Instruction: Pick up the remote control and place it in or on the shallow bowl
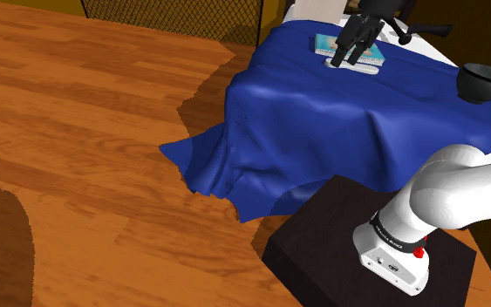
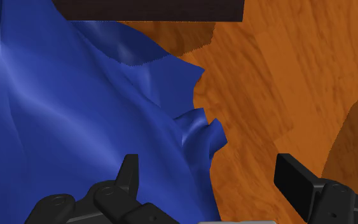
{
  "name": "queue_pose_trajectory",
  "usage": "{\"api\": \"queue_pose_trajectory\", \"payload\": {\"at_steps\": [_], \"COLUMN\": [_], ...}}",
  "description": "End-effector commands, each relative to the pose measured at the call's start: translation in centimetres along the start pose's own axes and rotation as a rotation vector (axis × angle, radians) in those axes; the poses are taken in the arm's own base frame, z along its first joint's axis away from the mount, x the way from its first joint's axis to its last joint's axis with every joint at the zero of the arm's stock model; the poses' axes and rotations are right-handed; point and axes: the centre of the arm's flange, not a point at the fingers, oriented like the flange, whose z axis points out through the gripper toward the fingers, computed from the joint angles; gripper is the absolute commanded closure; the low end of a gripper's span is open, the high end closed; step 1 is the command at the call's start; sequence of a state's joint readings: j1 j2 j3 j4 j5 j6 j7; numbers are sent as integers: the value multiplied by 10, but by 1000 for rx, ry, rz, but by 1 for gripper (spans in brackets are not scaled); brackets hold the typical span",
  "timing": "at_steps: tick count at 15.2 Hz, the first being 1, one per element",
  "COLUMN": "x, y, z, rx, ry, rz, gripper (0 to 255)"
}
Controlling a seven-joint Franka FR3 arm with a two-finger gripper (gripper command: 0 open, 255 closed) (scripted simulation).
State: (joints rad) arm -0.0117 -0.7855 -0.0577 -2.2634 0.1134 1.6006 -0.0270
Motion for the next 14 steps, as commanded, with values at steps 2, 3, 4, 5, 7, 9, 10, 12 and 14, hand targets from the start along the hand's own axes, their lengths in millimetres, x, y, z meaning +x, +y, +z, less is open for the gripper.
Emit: {"api": "queue_pose_trajectory", "payload": {"at_steps": [2,3,4,5,7,9,10,12,14], "x": [1,2,4,5,9,14,17,22,29], "y": [13,25,38,51,76,101,113,138,163], "z": [2,4,5,7,10,14,15,19,22], "rx": [-3,-5,-8,-10,-15,-20,-23,-28,-33], "ry": [-5,-9,-14,-18,-28,-37,-41,-51,-60], "rz": [-16,-32,-49,-65,-97,-129,-146,-178,-210], "gripper": [0,0,0,0,0,0,0,0,0]}}
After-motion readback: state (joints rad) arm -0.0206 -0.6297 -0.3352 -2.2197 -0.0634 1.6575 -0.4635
